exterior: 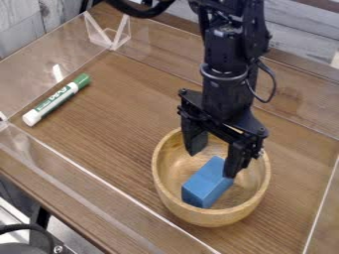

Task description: Remove the blue block from inside the brown bowl and put it on the table

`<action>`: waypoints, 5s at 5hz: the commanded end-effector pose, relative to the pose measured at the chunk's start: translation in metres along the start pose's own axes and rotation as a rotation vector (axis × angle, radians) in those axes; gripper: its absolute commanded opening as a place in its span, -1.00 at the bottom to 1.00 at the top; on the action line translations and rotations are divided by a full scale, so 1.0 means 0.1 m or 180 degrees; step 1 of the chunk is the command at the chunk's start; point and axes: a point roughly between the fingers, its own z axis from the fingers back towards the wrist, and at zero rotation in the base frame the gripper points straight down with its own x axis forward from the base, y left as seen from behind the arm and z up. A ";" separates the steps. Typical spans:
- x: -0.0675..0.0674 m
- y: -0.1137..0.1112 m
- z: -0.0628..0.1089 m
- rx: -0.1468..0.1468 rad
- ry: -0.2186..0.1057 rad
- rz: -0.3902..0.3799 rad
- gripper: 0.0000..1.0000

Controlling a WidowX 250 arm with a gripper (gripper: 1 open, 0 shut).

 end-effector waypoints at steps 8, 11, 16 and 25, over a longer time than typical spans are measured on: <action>0.05 0.00 0.14 -0.0223 -0.0319 -0.0194 1.00; 0.05 0.02 -0.04 -0.0224 -0.0322 -0.0222 1.00; 0.04 0.04 -0.25 -0.0221 -0.0320 -0.0230 -1.00; -0.08 0.11 0.27 -0.0107 0.0025 -0.0095 -1.00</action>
